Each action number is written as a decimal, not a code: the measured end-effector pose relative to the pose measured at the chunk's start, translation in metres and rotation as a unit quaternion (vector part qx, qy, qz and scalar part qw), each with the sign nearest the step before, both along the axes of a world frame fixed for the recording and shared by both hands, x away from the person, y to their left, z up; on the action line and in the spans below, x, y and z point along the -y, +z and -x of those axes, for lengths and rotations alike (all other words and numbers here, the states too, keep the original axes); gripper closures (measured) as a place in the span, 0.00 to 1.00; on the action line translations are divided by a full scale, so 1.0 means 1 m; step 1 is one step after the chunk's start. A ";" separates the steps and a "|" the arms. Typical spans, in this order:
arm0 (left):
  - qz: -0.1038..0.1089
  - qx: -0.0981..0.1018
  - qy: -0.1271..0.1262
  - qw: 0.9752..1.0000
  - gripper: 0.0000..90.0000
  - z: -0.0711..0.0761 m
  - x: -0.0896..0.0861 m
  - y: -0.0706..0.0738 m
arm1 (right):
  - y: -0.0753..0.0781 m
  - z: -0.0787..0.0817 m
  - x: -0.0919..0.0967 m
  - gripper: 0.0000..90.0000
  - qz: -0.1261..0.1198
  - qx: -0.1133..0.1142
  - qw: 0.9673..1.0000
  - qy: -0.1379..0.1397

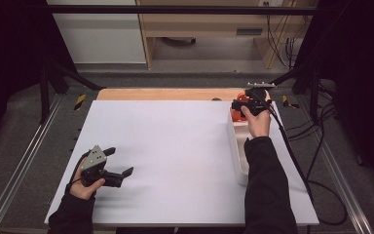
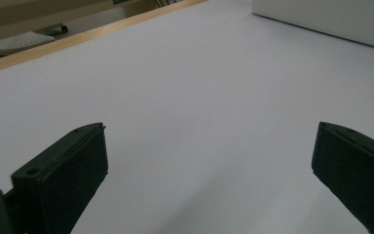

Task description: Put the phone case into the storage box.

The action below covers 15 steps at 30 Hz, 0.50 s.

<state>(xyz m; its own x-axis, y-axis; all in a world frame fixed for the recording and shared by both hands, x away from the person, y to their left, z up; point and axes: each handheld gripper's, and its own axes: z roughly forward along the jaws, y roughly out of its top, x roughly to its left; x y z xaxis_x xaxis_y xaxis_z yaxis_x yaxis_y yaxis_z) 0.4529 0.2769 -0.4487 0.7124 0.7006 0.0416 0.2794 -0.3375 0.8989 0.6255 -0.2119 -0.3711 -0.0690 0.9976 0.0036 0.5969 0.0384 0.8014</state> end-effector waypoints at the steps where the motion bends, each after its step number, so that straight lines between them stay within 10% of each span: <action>1: 0.000 0.000 0.000 1.000 0.00 0.000 0.000 0.000 | -0.002 -0.001 -0.001 0.17 0.002 -0.002 1.000 -0.002; 15: -0.003 -0.002 -0.001 1.000 0.00 0.000 0.001 -0.001 | -0.011 -0.007 -0.004 0.17 0.015 -0.008 1.000 -0.007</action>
